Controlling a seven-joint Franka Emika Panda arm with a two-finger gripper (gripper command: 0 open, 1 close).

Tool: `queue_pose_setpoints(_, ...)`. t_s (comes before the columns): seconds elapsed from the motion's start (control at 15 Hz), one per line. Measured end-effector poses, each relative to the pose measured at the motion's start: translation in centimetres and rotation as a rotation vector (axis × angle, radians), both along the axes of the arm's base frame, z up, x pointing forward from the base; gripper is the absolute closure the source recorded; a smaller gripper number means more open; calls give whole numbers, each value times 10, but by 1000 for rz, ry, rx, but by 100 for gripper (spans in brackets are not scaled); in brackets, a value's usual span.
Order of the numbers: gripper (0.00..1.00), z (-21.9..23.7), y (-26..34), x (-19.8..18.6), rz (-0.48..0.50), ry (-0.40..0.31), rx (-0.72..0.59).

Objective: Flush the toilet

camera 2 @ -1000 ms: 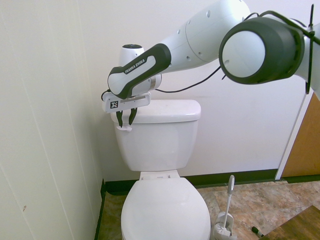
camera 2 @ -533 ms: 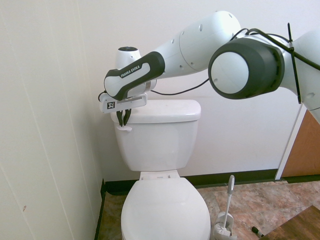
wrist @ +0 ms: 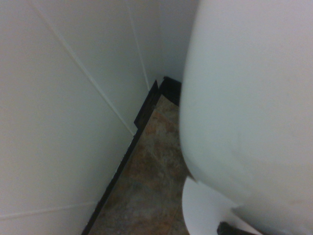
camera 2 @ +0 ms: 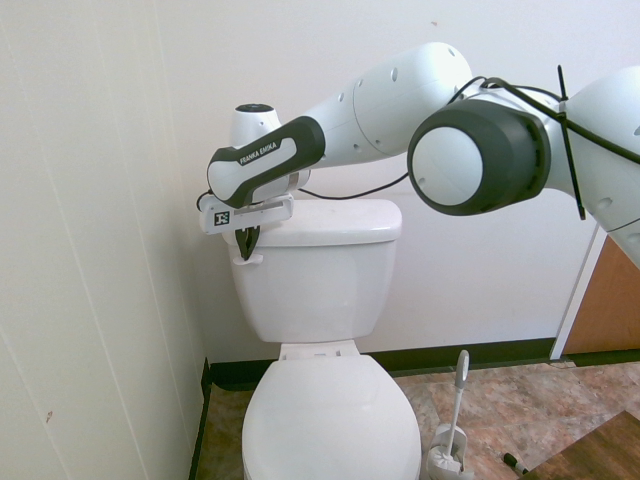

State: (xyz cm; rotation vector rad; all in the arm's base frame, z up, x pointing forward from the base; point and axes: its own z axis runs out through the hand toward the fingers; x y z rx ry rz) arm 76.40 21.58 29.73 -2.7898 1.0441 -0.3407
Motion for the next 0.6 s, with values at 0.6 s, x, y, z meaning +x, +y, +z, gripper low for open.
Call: queue_pose_setpoints(0.6,100,0,-2,0,-8,8,15)
